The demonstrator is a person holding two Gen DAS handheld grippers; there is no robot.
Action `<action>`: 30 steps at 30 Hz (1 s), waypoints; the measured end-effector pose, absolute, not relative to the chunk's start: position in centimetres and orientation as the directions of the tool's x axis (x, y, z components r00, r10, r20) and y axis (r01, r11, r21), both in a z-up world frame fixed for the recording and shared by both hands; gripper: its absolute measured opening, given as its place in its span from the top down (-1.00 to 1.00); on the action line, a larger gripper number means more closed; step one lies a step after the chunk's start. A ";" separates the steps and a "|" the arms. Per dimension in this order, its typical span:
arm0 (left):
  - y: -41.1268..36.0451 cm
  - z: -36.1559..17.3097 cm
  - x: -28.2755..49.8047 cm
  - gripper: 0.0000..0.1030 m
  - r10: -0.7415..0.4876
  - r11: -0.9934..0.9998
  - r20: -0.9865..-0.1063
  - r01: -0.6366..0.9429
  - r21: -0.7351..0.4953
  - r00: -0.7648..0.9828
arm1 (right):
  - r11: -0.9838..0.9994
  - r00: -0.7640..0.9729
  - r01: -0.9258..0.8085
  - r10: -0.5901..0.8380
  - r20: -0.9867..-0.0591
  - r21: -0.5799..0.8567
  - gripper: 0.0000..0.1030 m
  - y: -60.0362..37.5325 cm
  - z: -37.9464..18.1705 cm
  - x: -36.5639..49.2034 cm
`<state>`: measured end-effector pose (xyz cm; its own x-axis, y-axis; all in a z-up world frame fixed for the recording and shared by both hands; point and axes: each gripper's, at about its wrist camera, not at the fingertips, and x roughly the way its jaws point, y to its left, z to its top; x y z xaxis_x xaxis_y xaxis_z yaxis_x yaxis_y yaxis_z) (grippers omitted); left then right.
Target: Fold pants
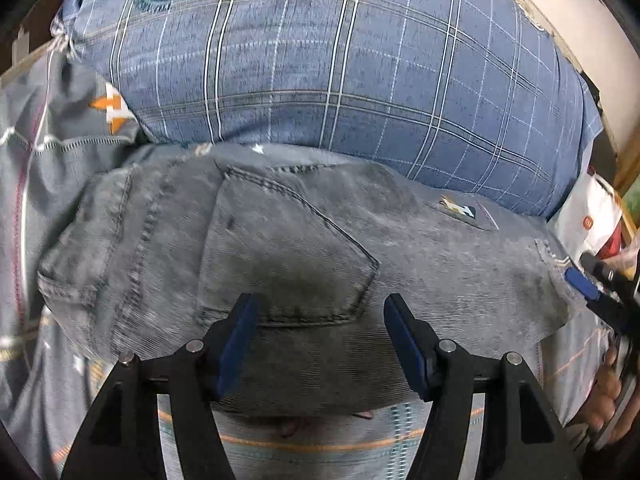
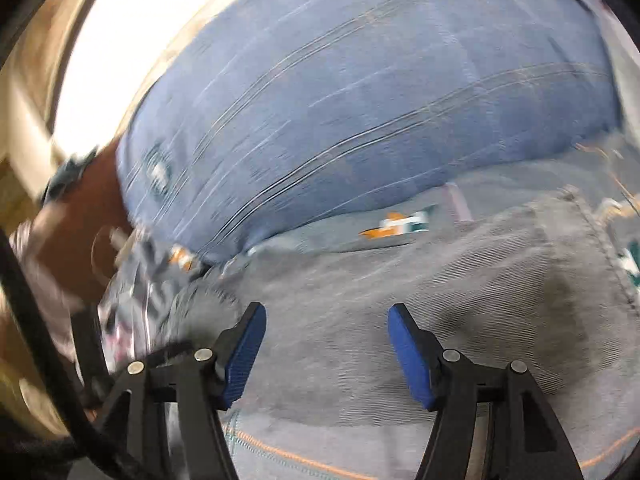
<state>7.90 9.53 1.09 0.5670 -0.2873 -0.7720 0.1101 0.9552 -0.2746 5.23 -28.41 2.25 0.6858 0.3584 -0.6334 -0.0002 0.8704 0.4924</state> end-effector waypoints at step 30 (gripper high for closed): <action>-28.0 1.7 1.7 -0.32 -0.438 0.641 -0.827 0.767 -0.014 0.352 | 0.573 0.680 0.469 0.251 -0.689 0.672 -0.27 -51.3 -0.1 -0.7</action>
<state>1.74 -27.96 1.72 0.3517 -0.4385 -0.8271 0.7674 0.6411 -0.0136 -0.70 -51.26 -0.06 0.6802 0.2513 -0.6886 0.4687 0.5732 0.6721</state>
